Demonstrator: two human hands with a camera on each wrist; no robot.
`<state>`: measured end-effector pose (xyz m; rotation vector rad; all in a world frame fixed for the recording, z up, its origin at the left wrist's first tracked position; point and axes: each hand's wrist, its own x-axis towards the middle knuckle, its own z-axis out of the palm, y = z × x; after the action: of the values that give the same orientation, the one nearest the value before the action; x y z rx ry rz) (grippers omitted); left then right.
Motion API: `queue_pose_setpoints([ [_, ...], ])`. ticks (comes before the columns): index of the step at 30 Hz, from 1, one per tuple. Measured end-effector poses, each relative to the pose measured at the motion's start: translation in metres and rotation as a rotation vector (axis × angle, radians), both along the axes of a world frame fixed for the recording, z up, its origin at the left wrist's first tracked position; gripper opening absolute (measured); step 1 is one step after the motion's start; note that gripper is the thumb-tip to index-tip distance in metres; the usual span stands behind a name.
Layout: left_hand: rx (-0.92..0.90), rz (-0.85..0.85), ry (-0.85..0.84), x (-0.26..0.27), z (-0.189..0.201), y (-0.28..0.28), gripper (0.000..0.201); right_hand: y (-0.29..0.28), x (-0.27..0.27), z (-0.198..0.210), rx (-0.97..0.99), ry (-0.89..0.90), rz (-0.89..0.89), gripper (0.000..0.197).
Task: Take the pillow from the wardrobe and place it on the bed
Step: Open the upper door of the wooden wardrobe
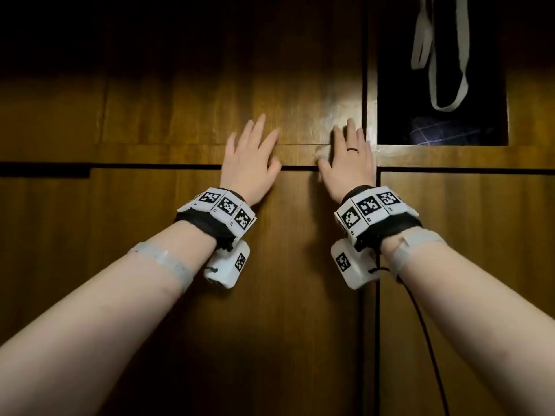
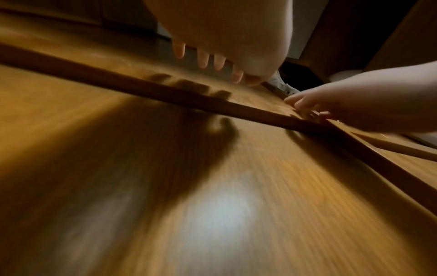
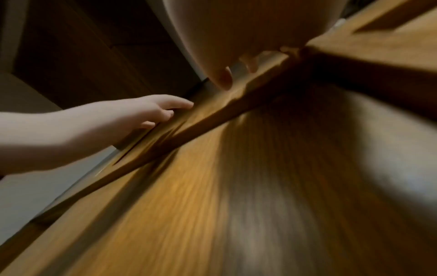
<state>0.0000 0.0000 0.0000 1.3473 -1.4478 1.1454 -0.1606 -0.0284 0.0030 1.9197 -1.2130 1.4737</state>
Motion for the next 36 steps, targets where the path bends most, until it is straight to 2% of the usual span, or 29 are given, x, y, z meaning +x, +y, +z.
queue_pose_setpoints([
  [3,0.020,0.011,-0.008,0.007,0.003,-0.017,0.053,-0.011,0.014,-0.002,0.001,-0.003,-0.080,0.067],
  [9,-0.025,0.054,-0.111,0.033,0.002,-0.022,0.053,-0.006,0.045,0.003,0.058,-0.040,-0.110,0.078],
  [13,-0.029,0.095,-0.114,0.053,0.000,-0.013,0.052,0.001,0.065,0.005,0.117,0.049,-0.164,0.083],
  [17,-0.020,0.154,-0.045,0.079,-0.001,-0.001,0.050,0.014,0.094,0.006,0.117,0.127,-0.160,0.085],
  [26,0.077,0.313,0.142,0.139,0.002,0.028,0.054,0.030,0.159,0.004,0.065,0.264,0.008,0.070],
  [28,0.081,0.342,0.129,0.149,0.003,0.033,0.054,0.034,0.174,0.005,0.068,0.276,0.046,0.067],
  [32,0.085,0.350,0.000,0.164,0.008,0.040,0.050,0.041,0.211,0.010,0.075,0.275,0.096,0.062],
  [36,0.130,0.353,0.006,0.182,0.011,0.046,0.048,0.046,0.244,0.011,0.070,0.279,0.120,0.056],
])
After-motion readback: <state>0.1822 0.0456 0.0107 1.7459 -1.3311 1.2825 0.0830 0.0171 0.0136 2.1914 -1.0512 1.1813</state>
